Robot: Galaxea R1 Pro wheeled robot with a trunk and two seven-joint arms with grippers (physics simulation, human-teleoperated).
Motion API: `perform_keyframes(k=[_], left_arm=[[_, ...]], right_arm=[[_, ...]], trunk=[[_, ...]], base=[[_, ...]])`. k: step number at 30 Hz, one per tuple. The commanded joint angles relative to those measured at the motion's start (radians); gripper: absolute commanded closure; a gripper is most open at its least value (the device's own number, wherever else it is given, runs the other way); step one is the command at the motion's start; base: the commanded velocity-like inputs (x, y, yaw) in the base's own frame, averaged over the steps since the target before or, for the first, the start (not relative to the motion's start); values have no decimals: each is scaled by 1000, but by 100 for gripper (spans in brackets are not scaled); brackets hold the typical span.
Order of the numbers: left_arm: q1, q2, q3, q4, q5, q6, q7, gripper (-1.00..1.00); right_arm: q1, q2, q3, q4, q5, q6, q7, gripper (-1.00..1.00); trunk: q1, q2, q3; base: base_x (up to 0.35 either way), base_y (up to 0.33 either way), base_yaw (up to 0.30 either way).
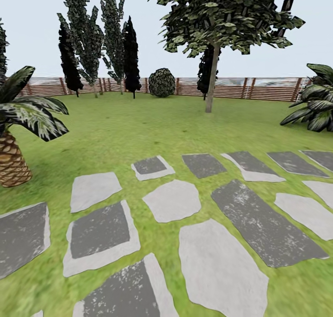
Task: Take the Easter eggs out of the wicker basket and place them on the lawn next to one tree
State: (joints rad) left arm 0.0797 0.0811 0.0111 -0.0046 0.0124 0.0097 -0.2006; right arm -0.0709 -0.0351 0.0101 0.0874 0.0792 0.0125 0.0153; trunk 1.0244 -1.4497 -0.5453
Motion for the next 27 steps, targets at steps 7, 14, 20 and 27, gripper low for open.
perform_keyframes(k=[7, 14, 20, 27], left_arm=[[0, 0, 1, 0, 1, 1, -4, -100], [0, 0, 1, 0, 1, 1, -4, -100], [0, 0, 1, 0, 1, 1, -4, -100], [0, 0, 1, 0, 1, 1, -4, -100]], right_arm=[[-1, 0, 1, 2, 8, 1, 2, -100], [-1, 0, 1, 2, 9, 1, 2, -100], [-1, 0, 1, 2, 8, 1, 2, -100], [-1, 0, 1, 2, 8, 1, 2, -100]], trunk=[[1, 0, -1], [1, 0, -1], [1, 0, -1], [1, 0, -1]], base=[[337, 0, 0], [336, 0, 0], [337, 0, 0], [337, 0, 0]])
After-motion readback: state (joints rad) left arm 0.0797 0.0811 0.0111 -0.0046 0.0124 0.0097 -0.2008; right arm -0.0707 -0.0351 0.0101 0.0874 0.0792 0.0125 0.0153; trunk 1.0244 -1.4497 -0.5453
